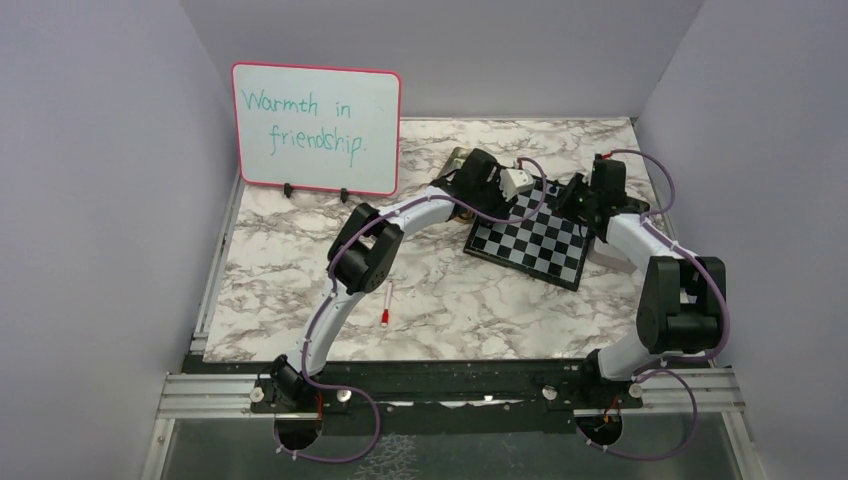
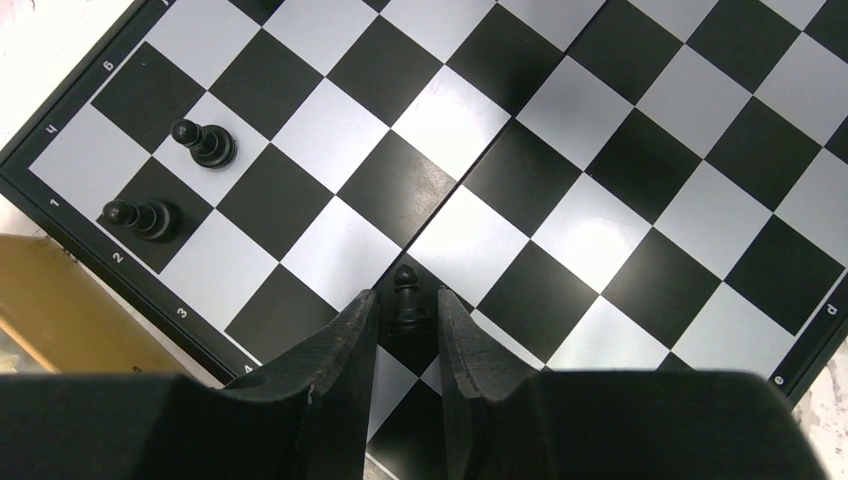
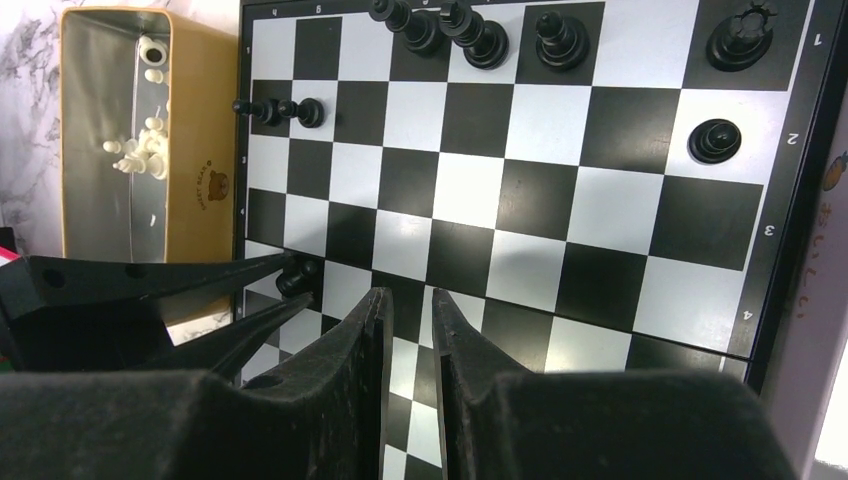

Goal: Set up the chess pieces on the board
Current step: Pick up the chess piece from the chessboard.

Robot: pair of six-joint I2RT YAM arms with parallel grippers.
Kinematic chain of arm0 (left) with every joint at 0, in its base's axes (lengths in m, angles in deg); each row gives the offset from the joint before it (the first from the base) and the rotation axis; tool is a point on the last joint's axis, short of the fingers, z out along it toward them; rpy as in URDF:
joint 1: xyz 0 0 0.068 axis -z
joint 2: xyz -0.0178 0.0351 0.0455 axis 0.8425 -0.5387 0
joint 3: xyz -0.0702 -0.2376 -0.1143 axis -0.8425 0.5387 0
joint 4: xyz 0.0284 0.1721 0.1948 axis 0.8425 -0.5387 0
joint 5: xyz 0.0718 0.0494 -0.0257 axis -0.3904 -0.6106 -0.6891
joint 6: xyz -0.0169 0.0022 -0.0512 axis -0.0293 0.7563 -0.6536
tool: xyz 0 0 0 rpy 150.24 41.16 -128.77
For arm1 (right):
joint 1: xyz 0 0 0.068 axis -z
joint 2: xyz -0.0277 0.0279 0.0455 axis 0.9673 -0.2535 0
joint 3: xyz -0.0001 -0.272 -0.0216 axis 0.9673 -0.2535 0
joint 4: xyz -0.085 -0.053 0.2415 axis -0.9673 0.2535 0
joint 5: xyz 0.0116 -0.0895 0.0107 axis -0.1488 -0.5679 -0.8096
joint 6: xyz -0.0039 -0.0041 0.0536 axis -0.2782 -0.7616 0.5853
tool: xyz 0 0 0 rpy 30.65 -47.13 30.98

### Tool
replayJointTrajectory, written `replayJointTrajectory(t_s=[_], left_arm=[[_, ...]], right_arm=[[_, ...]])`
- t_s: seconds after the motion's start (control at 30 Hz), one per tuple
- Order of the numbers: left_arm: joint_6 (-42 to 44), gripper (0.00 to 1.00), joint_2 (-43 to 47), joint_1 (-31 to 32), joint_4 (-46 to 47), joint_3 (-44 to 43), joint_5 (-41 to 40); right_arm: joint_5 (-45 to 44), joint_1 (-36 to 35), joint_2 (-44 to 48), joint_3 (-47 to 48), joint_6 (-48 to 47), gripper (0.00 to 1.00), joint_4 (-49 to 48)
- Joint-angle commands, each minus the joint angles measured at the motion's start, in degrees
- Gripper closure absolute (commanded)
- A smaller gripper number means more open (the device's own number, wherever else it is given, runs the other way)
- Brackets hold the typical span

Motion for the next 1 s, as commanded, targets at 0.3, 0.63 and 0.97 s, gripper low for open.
replayJointTrajectory(t_s=[0.3,0.63,0.97], left_arm=[[3.43,0.88,-0.19,0.65,0.04,1.73,-1.45],[2.8,0.95,5.03,1.33,1.92,6.08,-1.06],[1.23,0.96,15.05,1.33,12.89,16.27,-2.84]], right_arm=[[4.98,0.85,0.21,-0.81,1.91,0.75,-2.12],[17.8,0.94,-1.5,-0.17,5.51,0.73,-7.07],[30.3,3.13,-3.78,0.3,7.1,0.68,-8.52]])
